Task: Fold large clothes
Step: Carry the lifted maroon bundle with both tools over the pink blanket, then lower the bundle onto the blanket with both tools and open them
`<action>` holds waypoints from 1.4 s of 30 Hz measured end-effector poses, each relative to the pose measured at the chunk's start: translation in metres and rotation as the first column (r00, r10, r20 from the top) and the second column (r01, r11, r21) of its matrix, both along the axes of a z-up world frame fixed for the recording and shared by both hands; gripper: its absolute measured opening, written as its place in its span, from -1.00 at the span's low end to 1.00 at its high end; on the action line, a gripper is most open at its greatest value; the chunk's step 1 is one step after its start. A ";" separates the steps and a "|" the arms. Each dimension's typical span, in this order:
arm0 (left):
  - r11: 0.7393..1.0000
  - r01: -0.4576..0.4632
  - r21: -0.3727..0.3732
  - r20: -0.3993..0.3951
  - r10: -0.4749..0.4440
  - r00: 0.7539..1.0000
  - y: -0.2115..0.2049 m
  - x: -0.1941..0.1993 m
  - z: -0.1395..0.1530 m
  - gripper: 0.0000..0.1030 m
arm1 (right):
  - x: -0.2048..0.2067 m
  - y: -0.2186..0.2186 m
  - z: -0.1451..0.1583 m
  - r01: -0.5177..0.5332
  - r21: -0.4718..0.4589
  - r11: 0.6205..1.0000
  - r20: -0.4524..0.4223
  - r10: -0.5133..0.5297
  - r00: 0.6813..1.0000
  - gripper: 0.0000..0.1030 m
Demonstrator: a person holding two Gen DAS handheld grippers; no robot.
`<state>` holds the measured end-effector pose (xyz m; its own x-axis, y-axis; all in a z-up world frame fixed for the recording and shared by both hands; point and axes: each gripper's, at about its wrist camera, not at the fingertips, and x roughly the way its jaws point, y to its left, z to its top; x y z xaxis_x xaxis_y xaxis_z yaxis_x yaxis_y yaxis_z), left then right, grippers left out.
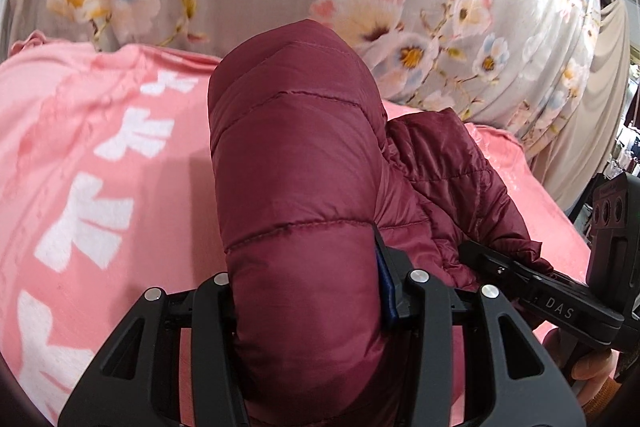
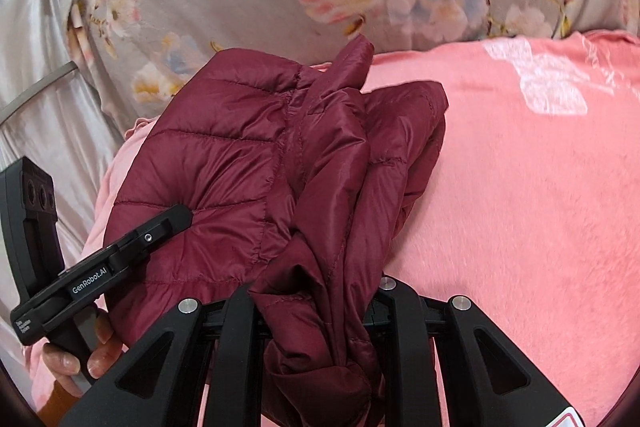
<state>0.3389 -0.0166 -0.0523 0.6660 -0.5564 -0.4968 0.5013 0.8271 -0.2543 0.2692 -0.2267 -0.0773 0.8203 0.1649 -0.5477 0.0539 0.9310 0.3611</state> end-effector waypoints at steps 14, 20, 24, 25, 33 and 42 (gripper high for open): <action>0.964 -0.266 0.009 -0.148 0.264 0.953 0.037 0.001 0.000 0.77 | -0.032 -0.027 0.009 0.052 0.046 0.998 -0.022 -0.051 0.998 0.22; 0.919 -0.384 0.089 -0.126 0.393 0.911 0.044 -0.008 0.050 0.79 | -0.034 -0.022 0.068 0.077 -0.029 0.997 0.078 -0.075 0.994 -0.62; 0.907 -0.387 0.164 -0.072 0.402 0.913 0.017 -0.001 0.077 0.68 | -0.004 -0.012 0.078 0.082 -0.115 0.990 0.074 -0.074 0.995 -0.92; 0.899 -0.392 0.195 -0.041 0.407 0.913 0.007 0.001 0.081 0.64 | 0.007 -0.012 0.074 0.076 -0.119 0.990 0.047 -0.071 0.996 -0.95; 0.882 -0.346 0.321 -0.086 0.391 0.916 -0.034 0.033 0.054 0.40 | 0.051 -0.013 0.028 0.037 -0.162 0.986 -0.090 -0.052 0.995 -0.97; 0.866 -0.335 0.370 -0.120 0.402 0.908 -0.041 0.044 0.024 0.36 | 0.061 -0.020 -0.003 0.023 -0.132 0.991 -0.170 -0.046 0.984 -1.00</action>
